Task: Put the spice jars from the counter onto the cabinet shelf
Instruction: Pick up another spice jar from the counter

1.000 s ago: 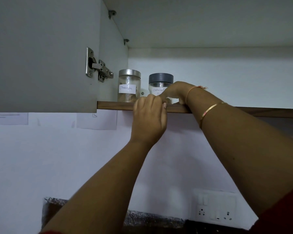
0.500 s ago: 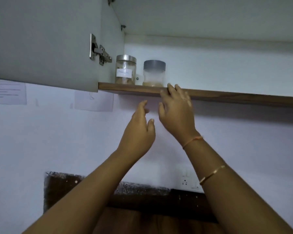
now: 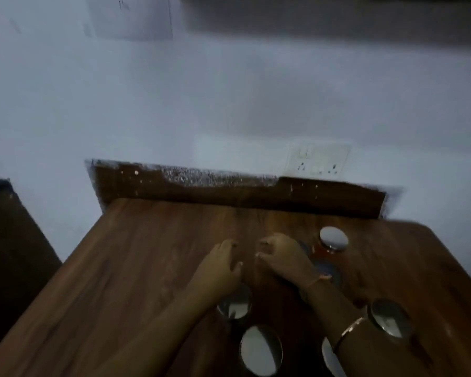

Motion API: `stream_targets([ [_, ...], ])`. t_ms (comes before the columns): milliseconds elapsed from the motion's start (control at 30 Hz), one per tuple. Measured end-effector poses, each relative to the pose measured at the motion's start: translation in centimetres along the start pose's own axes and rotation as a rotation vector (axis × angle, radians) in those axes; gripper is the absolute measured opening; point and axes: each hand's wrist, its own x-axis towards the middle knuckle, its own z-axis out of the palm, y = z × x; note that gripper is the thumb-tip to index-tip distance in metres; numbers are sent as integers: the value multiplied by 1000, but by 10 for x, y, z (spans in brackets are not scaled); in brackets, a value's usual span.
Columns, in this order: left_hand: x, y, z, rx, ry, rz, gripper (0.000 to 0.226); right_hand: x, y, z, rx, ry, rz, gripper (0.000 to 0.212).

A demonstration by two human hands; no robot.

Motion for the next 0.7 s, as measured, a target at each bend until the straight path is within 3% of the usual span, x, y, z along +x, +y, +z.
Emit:
stream_targets([
  [133,-5,-24,12,-21,-24,-145,39,-19,0,41,120,-126,-4,46],
  [267,-8,-36,16,-4,-9,-262,34,-27,-12,84,28,-279,51,106],
  [333,-12,-37,18,-23,-26,-272,33,-30,-15,100,8,-317,53,119],
  [533,-15,-40,20,-29,-60,-279,31,-28,-8,119,-73,-200,12,105],
  [700,-7,-40,13,-72,-61,-268,39,-17,-6,94,96,-136,23,97],
])
